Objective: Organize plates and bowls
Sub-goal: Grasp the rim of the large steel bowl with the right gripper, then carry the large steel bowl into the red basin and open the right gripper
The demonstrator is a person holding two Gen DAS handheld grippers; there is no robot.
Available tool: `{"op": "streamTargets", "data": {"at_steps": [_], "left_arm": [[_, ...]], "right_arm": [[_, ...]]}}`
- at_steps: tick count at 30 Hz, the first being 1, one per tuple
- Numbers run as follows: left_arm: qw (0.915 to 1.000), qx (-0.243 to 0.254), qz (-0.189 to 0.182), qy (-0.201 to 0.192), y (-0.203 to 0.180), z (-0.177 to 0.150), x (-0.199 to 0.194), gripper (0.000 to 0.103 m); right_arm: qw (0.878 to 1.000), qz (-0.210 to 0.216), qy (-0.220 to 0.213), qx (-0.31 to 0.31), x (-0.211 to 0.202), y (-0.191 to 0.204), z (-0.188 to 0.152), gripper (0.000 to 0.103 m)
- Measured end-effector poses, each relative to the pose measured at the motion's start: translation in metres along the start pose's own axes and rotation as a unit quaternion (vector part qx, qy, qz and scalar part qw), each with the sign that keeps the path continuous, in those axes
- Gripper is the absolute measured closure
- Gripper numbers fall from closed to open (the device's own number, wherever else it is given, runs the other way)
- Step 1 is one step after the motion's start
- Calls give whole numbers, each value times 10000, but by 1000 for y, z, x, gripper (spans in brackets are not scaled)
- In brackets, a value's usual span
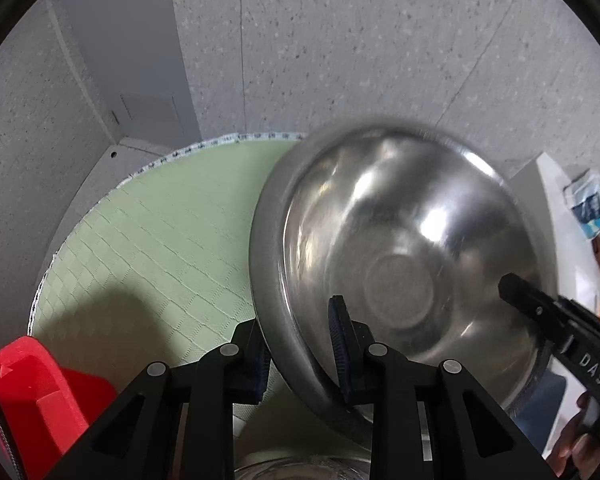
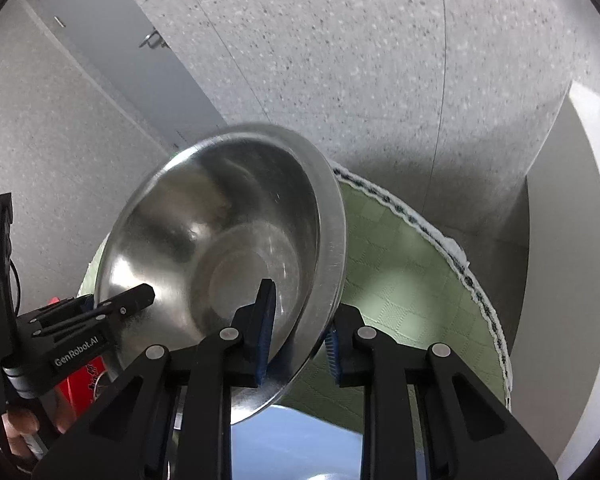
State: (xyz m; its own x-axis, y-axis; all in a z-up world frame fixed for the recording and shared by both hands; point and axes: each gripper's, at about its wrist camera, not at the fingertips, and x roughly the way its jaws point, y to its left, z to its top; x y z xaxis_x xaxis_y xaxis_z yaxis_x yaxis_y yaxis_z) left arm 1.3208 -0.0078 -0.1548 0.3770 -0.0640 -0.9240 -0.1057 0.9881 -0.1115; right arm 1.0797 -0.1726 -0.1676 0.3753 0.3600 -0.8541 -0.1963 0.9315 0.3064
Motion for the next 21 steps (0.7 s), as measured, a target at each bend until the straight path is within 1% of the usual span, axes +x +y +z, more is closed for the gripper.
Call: {"op": "streamTargets", "data": {"at_steps": [4, 9, 11, 14, 17, 18, 21], "left_arm": [[9996, 69, -20, -291, 6, -2, -15, 80], [9973, 19, -226, -702, 27, -21, -59, 80], [9962, 11, -267, -834, 43, -37, -82, 80], [9939, 19, -225, -1083, 70, -58, -109, 79], [9921, 5, -81, -1255, 104, -86, -137, 79], [9916, 4, -26, -1296, 114, -95, -143, 79], [9908, -36, 77, -1350, 146, -125, -161, 79]], "right_arm": [[9997, -48, -219, -96, -14, 11, 0, 80], [9982, -10, -565, -194, -46, 42, -10, 80], [9968, 0, -734, -301, -60, 61, -17, 80], [9947, 125, -904, -475, -76, 98, -35, 80], [9933, 265, -933, -629, -79, 132, -55, 79], [9927, 301, -916, -720, -80, 149, -62, 79], [9917, 381, -866, -873, -80, 178, -78, 77]]}}
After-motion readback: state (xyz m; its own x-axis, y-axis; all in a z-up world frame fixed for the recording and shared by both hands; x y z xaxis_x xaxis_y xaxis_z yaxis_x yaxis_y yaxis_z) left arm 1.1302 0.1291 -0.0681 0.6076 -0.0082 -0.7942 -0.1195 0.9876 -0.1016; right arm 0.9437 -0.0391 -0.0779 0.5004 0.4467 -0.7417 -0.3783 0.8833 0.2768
